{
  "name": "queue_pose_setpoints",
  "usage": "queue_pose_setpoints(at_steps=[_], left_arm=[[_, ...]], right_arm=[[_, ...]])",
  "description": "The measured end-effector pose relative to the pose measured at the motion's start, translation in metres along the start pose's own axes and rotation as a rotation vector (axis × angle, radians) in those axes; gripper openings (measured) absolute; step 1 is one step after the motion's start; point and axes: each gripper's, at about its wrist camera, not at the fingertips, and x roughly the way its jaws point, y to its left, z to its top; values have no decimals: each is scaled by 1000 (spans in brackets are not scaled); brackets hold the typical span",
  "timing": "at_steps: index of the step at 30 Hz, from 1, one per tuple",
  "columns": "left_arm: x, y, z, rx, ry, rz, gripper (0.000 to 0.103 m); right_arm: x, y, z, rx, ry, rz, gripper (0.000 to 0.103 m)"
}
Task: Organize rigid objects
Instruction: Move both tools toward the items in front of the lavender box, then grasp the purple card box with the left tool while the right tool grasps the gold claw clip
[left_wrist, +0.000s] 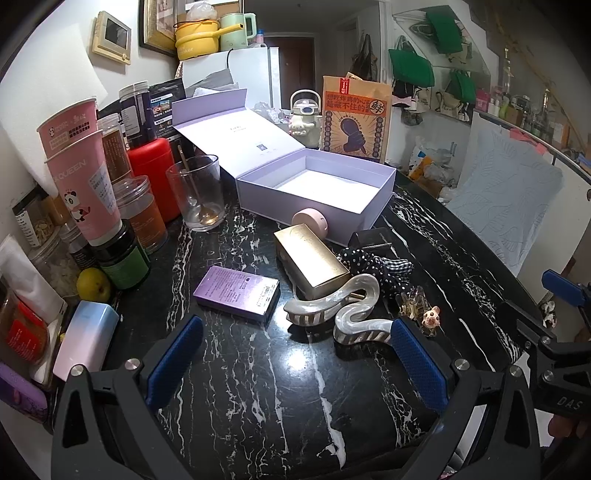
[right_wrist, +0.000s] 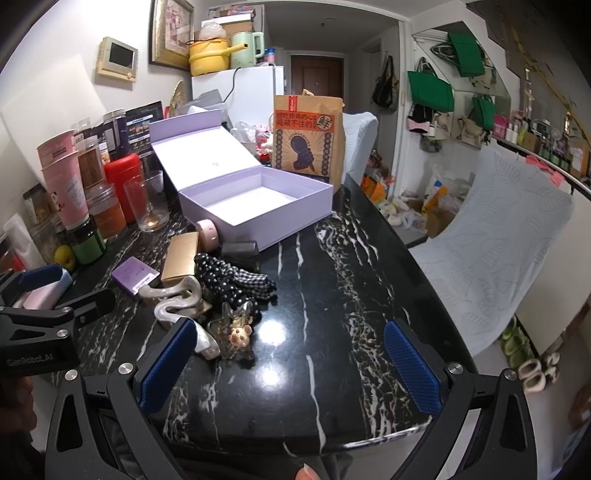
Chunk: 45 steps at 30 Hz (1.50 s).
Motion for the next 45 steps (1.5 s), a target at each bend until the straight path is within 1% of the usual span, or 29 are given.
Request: queue_pose_setpoints(at_steps=[7, 12, 18, 22, 25, 27, 31, 36, 39, 43, 45], left_arm=[[-1, 2, 4, -5, -1, 2, 103], [5, 15, 11, -17, -1, 3, 103], [27, 35, 17, -49, 37, -1, 103], [41, 49, 18, -100, 61, -36, 103], [52, 56, 19, -120, 63, -54, 103], [60, 60, 18, -121, 70, -72, 103], [82, 65, 13, -106, 117, -96, 103], [99, 73, 9, -121, 143, -87, 103], [105, 78, 10, -135, 149, -98, 103], [116, 81, 14, -123, 160, -117, 103], [125, 82, 16, -110, 180, -117, 103]], right_arm=[[0, 0, 1, 1, -4, 9, 103], [5, 5, 4, -14, -15, 48, 103], [25, 13, 4, -23, 31, 111, 103], [39, 13, 8, -12, 48, 142, 103], [48, 13, 12, -3, 51, 181, 103], [57, 13, 13, 5, 51, 207, 103], [71, 17, 14, -4, 59, 221, 103], [81, 25, 15, -34, 64, 252, 103], [86, 28, 16, -51, 81, 272, 103], [91, 30, 19, -63, 82, 288, 103], [96, 31, 20, -64, 89, 298, 103]])
